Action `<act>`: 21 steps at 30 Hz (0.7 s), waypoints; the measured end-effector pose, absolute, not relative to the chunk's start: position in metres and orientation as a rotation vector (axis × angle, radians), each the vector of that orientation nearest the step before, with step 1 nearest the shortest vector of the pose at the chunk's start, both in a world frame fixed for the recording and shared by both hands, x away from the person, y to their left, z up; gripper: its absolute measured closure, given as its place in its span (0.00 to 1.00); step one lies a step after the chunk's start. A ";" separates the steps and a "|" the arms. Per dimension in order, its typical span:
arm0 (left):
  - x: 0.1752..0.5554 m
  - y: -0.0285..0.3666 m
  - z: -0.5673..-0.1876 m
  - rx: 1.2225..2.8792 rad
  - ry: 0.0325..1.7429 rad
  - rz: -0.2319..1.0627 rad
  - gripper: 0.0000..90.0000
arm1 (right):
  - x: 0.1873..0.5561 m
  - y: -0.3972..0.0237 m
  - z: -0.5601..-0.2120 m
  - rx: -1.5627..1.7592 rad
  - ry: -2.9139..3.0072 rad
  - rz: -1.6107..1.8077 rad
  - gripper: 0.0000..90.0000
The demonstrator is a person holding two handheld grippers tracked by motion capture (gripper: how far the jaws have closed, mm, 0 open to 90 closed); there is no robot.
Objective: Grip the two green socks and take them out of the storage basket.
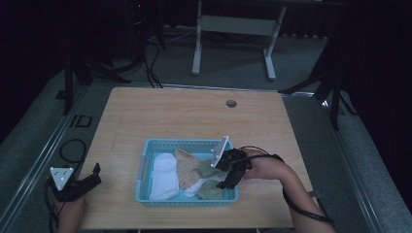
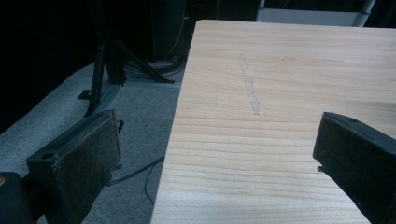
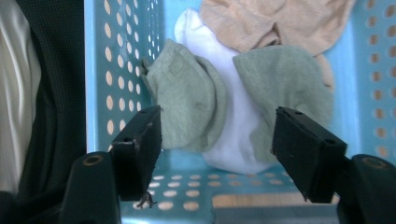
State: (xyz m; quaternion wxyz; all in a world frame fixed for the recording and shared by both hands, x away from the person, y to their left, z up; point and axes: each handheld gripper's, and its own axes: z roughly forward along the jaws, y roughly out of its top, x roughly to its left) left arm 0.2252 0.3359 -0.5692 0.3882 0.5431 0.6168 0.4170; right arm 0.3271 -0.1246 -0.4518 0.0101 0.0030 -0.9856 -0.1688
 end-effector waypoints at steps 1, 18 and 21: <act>0.225 0.336 -0.569 1.382 1.569 1.061 0.00 | 0.327 -0.123 -0.454 0.007 -3.068 -0.519 0.40; 0.225 0.336 -0.569 1.383 1.567 1.063 0.00 | 0.327 -0.102 -0.489 0.056 -3.054 -0.341 0.67; 0.225 0.336 -0.569 1.385 1.568 1.062 0.00 | 0.326 -0.101 -0.488 0.071 -3.062 -0.327 0.83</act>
